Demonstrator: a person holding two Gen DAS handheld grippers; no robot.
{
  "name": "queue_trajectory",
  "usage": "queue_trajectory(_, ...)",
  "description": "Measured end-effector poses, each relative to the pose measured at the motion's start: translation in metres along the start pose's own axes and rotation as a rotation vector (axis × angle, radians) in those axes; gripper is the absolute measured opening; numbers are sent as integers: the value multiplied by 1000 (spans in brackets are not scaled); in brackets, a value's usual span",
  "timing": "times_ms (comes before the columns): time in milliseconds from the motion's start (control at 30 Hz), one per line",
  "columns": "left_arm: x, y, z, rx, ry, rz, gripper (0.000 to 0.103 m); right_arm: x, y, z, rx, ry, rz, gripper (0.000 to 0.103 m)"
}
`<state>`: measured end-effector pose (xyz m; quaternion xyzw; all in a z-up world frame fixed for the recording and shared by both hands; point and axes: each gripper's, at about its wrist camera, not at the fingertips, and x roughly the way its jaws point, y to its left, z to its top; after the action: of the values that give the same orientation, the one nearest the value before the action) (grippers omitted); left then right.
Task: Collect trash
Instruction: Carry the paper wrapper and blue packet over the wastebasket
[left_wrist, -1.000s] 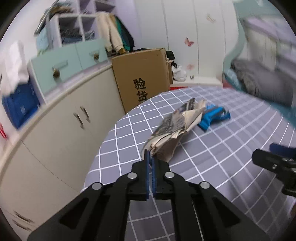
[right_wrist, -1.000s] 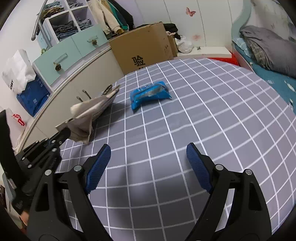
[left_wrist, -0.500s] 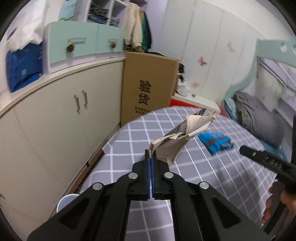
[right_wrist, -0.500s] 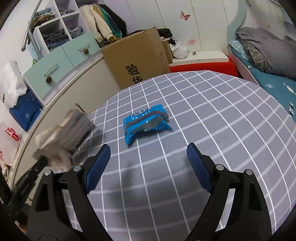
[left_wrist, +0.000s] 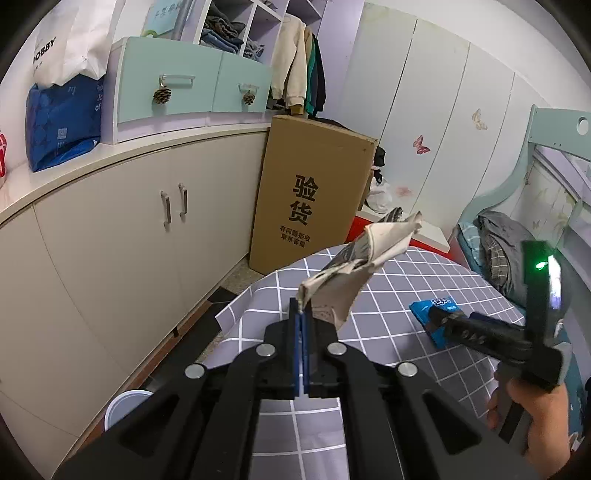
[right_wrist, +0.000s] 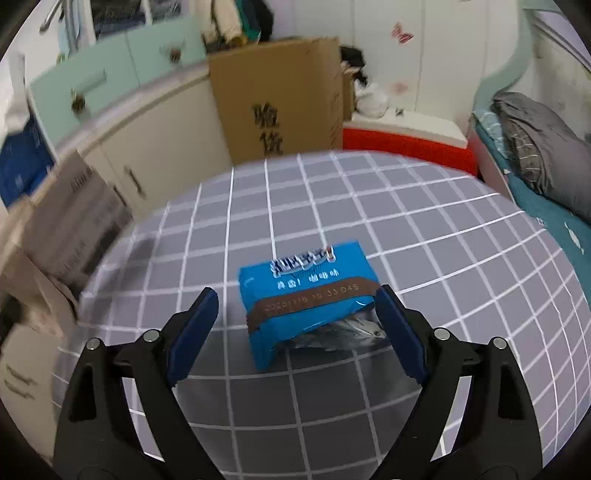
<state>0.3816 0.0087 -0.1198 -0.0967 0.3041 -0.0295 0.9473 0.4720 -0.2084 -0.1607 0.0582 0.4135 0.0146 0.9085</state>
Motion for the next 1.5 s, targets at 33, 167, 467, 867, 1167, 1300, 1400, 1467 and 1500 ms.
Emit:
queue_trajectory(33, 0, 0, 0, 1, 3, -1, 1, 4, 0, -1, -5, 14, 0, 85)
queue_trajectory(167, -2, 0, 0, -8, 15, -26, 1, 5, 2, -8, -31, 19, -12, 39)
queue_trajectory(467, -32, 15, -6, -31, 8, -47, 1, -39, 7, -23, -39, -49, 49, 7)
queue_trajectory(867, -109, 104, -39, -61, -29, 139, 1, -125, 152, -79, -200, -70, 407, 7)
queue_trajectory(1167, -121, 214, -90, -158, 92, 296, 1, -106, 292, -147, -383, 38, 562, 7)
queue_trajectory(1300, -101, 256, -117, -203, 182, 339, 1, -78, 332, -187, -431, 116, 571, 7)
queue_trajectory(1400, -80, 279, -142, -230, 255, 360, 1, -48, 348, -212, -444, 180, 558, 7)
queue_trajectory(1467, -61, 290, -156, -250, 303, 363, 1, -28, 354, -222, -441, 215, 542, 7)
queue_trajectory(1500, -50, 296, -163, -259, 327, 360, 1, -15, 355, -228, -435, 237, 530, 7)
